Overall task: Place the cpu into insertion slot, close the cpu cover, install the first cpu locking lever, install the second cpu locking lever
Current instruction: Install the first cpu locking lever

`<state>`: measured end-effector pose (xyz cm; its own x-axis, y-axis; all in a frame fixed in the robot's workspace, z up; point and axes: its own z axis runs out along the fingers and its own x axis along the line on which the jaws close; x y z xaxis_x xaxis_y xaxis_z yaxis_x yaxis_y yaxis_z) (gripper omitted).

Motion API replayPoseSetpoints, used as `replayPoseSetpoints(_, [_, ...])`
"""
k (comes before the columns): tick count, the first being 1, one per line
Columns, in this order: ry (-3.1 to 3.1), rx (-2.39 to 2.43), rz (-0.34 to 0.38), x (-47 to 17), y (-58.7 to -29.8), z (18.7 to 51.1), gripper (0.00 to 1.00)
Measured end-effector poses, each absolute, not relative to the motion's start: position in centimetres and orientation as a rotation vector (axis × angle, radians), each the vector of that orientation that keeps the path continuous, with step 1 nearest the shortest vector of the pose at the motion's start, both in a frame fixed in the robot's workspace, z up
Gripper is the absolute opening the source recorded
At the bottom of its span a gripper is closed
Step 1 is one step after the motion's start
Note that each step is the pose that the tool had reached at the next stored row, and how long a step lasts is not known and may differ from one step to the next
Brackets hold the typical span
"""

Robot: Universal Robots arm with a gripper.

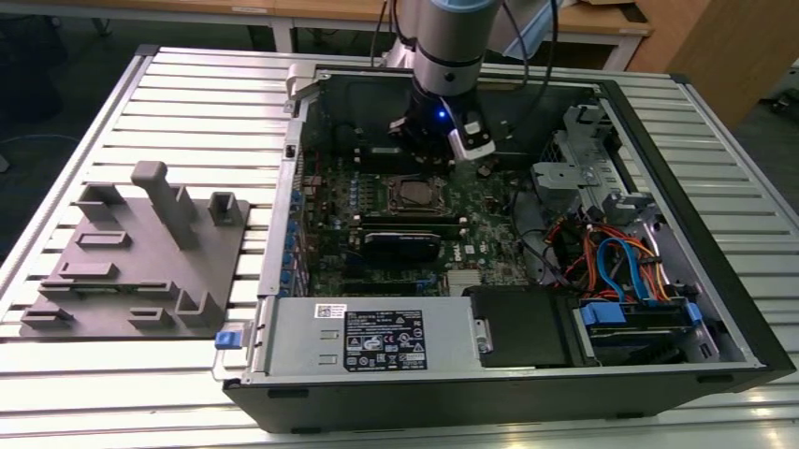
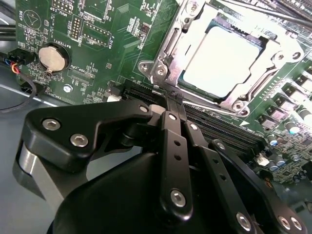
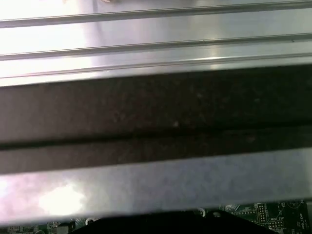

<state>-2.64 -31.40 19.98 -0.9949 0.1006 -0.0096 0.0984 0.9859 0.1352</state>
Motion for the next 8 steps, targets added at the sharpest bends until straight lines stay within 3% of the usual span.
replayPoseSetpoints(8, [3.114, 0.157, 0.21, -2.64, -31.41, 19.67, 0.11])
